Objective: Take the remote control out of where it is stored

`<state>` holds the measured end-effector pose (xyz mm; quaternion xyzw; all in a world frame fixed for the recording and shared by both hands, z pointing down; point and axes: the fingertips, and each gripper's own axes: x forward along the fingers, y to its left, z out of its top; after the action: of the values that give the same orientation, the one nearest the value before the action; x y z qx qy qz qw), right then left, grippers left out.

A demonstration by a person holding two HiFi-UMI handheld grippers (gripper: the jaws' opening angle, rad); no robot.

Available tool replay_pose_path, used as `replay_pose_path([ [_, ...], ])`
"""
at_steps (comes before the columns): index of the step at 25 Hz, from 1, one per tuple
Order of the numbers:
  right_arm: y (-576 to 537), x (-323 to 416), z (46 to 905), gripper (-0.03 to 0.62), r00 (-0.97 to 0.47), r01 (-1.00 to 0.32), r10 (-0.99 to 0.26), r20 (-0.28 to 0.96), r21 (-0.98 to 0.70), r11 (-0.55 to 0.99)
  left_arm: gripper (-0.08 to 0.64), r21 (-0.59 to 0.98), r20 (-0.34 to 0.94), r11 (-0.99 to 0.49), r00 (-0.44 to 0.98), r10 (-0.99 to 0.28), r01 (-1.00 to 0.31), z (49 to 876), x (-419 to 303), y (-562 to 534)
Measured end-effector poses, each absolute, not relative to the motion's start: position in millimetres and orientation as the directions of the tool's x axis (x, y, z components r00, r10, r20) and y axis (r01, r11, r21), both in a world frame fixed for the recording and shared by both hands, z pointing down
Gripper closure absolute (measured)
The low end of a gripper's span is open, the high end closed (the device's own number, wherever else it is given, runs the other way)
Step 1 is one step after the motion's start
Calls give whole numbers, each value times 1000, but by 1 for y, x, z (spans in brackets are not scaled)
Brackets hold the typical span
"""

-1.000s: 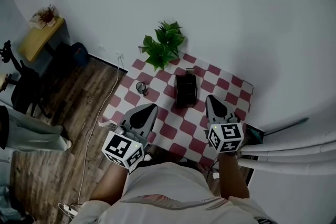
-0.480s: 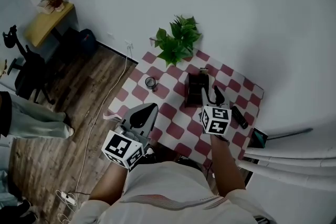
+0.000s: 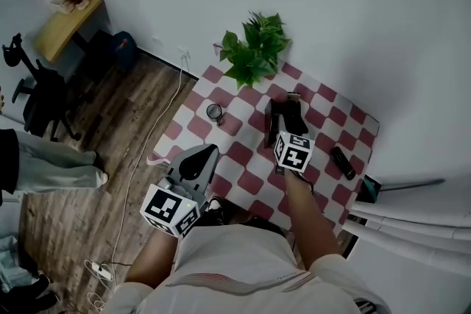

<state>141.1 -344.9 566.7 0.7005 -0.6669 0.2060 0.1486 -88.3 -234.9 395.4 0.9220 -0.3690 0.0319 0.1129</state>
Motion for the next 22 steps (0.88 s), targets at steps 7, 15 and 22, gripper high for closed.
replay_pose_path([
  [7,-347,143,575,393,59,-994,-864,500,-51,-97,554,189,148,-699,724,-674,-690,399,-90,-240],
  [15,-327,146,497,396,-16,-997,-927,374,-77,-14,554,188,129,-719,742,-657,-669,395,-78,-235],
  [22,-287,177,426,400,-74,-995,-927,367,30,92,552,199,109,-755,780,-616,-624,392,-51,-225],
])
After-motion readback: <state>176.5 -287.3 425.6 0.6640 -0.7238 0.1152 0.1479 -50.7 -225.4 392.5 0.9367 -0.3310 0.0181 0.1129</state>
